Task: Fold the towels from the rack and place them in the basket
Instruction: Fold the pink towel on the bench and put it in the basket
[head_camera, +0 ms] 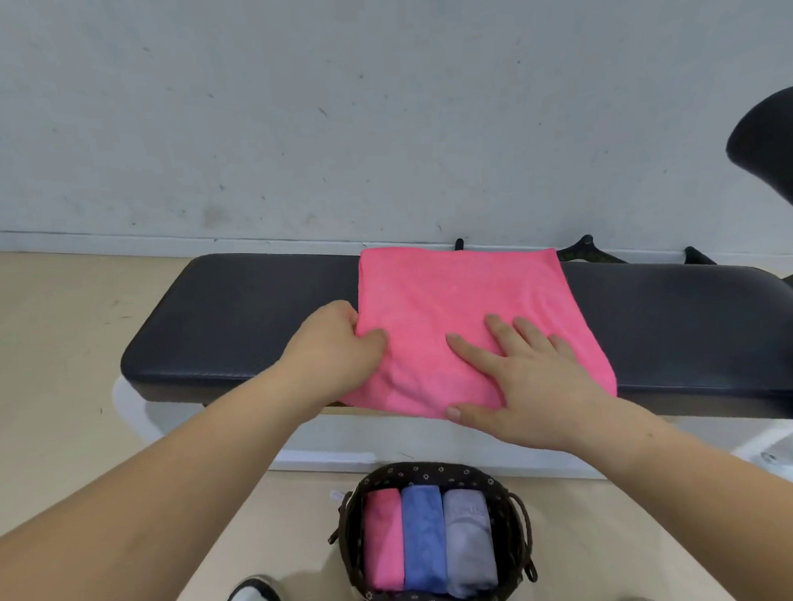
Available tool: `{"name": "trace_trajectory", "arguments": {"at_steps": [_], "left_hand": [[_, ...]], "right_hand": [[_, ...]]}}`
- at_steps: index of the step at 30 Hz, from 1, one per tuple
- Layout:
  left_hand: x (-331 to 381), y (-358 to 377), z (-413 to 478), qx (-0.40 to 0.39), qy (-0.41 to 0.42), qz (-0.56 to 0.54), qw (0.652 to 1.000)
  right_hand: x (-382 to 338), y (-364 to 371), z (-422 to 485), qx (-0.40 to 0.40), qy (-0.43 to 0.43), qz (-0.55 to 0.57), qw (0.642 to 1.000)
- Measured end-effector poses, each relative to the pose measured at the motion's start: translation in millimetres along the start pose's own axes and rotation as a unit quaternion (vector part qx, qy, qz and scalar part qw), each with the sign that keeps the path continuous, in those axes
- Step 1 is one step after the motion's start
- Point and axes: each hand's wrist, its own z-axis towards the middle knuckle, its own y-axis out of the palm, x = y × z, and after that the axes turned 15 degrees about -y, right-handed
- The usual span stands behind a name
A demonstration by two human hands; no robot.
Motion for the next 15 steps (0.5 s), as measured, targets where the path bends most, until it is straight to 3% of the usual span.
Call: {"name": "trace_trajectory", "arguments": {"at_steps": [5, 9, 12, 15], "left_hand": [[-13.8, -23.4, 3.1, 0.004, -0.015, 0.002, 1.0], [-31.2, -39.0, 10.4, 0.033, -0.012, 0.154, 0.987], [-27.7, -39.8, 7.3, 0.119, 0.087, 0.206, 0.967], [-17.7, -15.9, -7.7, 0.125, 0.262, 0.189, 0.938]], "right_hand": [[2.2, 4.3, 2.4, 0.01, -0.015, -0.041, 0.999], [4.5, 8.6, 1.7, 0.02, -0.027, -0.083, 0.996], [5.2, 13.1, 1.7, 0.036, -0.034, -0.097, 0.994], [4.7, 17.5, 1.9, 0.04, -0.03, -0.095, 0.994]]}}
